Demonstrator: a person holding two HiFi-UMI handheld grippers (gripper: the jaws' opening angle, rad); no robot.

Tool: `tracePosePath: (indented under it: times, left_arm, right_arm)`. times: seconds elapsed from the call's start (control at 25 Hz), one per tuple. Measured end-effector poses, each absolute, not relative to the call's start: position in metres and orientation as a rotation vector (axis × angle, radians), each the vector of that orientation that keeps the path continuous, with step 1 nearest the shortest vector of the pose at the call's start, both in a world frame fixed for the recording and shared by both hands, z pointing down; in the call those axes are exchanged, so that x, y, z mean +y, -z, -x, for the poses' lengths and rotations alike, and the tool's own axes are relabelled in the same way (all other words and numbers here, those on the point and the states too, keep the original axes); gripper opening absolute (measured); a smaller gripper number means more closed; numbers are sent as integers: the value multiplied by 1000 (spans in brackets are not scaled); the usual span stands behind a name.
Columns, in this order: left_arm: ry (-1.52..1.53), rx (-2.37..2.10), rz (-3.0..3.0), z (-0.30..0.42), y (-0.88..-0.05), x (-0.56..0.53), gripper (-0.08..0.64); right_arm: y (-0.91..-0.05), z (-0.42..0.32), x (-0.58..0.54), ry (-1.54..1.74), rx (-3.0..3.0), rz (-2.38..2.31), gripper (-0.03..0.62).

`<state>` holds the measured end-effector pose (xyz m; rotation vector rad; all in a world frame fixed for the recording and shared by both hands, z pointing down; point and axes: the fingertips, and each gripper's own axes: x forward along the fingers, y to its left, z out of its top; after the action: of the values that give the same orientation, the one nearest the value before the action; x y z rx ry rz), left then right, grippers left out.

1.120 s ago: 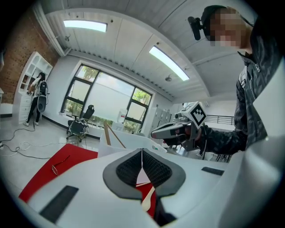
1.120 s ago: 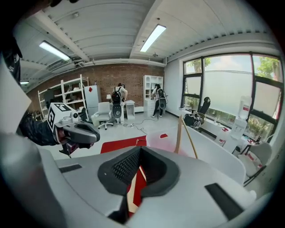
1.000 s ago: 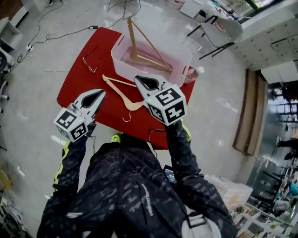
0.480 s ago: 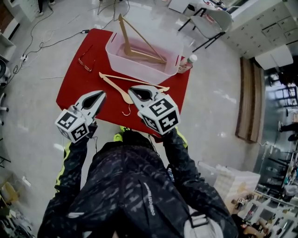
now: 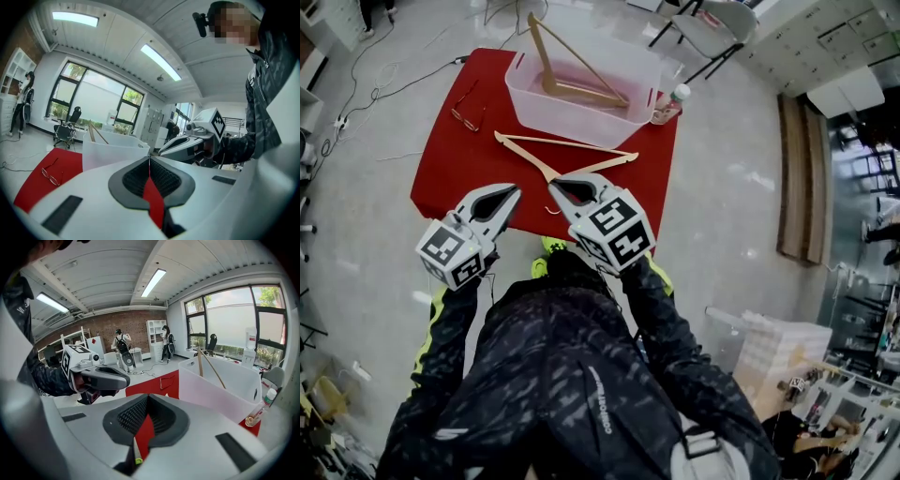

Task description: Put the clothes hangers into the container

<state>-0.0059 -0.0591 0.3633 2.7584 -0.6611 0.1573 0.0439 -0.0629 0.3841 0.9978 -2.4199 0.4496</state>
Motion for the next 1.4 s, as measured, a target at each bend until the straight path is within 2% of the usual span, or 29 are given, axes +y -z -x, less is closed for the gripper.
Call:
tracePosePath:
  times: [0.76,0.92,1.4]
  left_arm:
    - [-147,-698,-2646,26,-401,-40,12]
    - [-137,-717,-2634,31,-409,-43,12]
    - [-136,-810,-2551,40,-443,-64,12]
  right_arm:
    - [-460,-48,-52,-462,-2281,-886,21]
    - [-482,-51,-65,-461,-2240,-877,123]
    - [-553,-48,-99,-529,-2160,-753,223]
